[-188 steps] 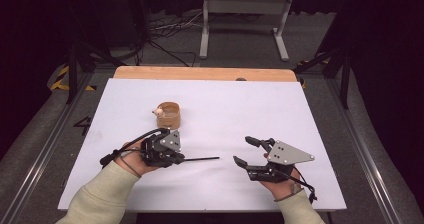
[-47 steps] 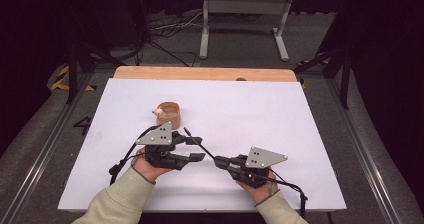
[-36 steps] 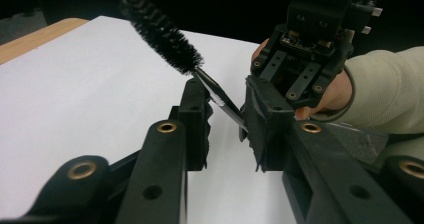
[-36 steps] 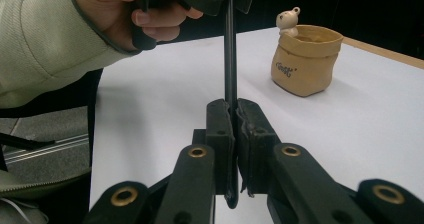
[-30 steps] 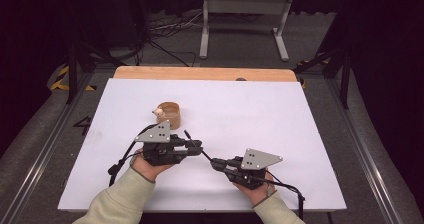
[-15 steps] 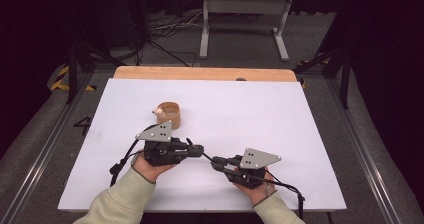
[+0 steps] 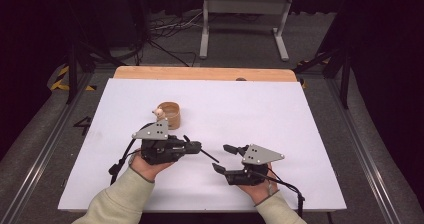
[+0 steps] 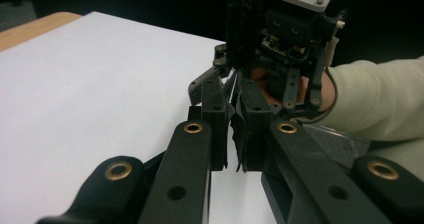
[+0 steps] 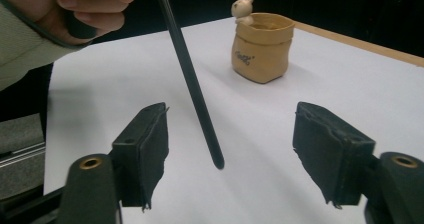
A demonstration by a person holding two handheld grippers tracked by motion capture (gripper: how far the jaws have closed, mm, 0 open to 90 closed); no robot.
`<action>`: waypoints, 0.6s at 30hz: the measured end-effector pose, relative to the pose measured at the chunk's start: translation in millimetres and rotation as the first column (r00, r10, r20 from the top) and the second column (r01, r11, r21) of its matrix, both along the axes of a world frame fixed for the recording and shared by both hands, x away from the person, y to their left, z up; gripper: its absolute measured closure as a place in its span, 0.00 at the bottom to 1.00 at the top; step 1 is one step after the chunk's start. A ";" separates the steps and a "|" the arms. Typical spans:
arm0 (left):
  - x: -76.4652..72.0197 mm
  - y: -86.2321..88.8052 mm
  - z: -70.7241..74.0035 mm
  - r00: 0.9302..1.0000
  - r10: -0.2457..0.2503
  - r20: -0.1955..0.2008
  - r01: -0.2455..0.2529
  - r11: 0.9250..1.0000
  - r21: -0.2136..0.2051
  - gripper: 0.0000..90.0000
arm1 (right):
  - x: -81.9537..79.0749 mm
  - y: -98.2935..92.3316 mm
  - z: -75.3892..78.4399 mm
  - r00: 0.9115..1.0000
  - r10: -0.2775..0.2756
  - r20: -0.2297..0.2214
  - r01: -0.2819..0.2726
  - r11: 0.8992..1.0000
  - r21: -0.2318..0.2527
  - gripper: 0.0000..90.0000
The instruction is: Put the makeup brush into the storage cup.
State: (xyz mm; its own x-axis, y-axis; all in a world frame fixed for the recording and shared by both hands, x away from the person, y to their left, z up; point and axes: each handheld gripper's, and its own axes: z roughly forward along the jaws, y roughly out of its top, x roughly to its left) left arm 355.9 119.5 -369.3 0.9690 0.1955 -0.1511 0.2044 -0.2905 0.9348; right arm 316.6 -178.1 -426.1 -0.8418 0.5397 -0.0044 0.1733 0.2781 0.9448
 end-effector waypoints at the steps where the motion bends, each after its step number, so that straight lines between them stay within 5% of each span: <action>1: 0.3 1.2 0.7 1.000 0.010 -0.002 -0.010 1.000 -0.005 0.94 | 0.1 -1.0 0.7 1.000 -0.007 0.001 0.007 1.000 0.001 0.32; 9: 1.9 12.4 7.5 0.994 0.106 0.006 -0.106 0.994 -0.017 0.94 | 0.0 -7.9 5.5 0.999 -0.048 0.020 0.048 0.999 0.002 0.28; 15: 3.5 20.0 11.7 0.985 0.175 0.003 -0.175 0.984 -0.029 0.94 | 1.1 -22.3 12.0 0.995 -0.091 0.031 0.090 0.996 0.019 0.27; 18: 4.4 23.4 14.5 0.974 0.224 0.012 -0.224 0.974 -0.032 0.94 | 1.8 -26.7 13.4 0.994 -0.102 0.036 0.101 0.995 0.015 0.26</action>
State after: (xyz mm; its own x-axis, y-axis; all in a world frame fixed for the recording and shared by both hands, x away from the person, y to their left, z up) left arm 360.3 142.8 -354.8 0.9033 0.4035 -0.1454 0.2462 -0.2101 0.9462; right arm 318.3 -204.8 -412.7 -0.7821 0.6226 -0.0266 0.1654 0.2486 0.9544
